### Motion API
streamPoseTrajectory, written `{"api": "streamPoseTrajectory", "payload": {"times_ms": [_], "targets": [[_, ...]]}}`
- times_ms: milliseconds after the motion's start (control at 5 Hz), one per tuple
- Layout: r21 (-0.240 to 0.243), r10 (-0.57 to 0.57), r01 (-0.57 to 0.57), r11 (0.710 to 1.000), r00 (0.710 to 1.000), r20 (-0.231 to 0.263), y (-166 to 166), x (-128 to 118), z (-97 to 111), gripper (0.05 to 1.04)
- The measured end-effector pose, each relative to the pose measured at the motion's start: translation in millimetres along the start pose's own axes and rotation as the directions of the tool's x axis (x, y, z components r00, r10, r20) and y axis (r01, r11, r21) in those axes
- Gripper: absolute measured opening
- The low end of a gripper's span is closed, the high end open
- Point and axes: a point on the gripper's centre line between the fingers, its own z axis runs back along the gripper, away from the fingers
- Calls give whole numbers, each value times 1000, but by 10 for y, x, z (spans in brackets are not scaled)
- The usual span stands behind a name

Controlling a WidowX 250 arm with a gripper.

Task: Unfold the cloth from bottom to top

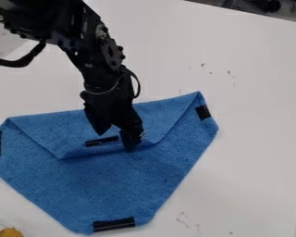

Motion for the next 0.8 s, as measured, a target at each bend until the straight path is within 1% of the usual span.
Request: {"api": "streamPoseTrajectory", "payload": {"times_ms": [200, 400, 600, 800], "targets": [[11, -9, 9, 1000, 1000, -11, 77, -22, -64, 1000], [-8, -14, 14, 1000, 1000, -17, 149, -10, -162, 1000], [-14, -30, 30, 999, 999, -21, 165, -12, -206, 1000], [-16, -36, 36, 999, 999, -17, 187, 3, -226, 946]]}}
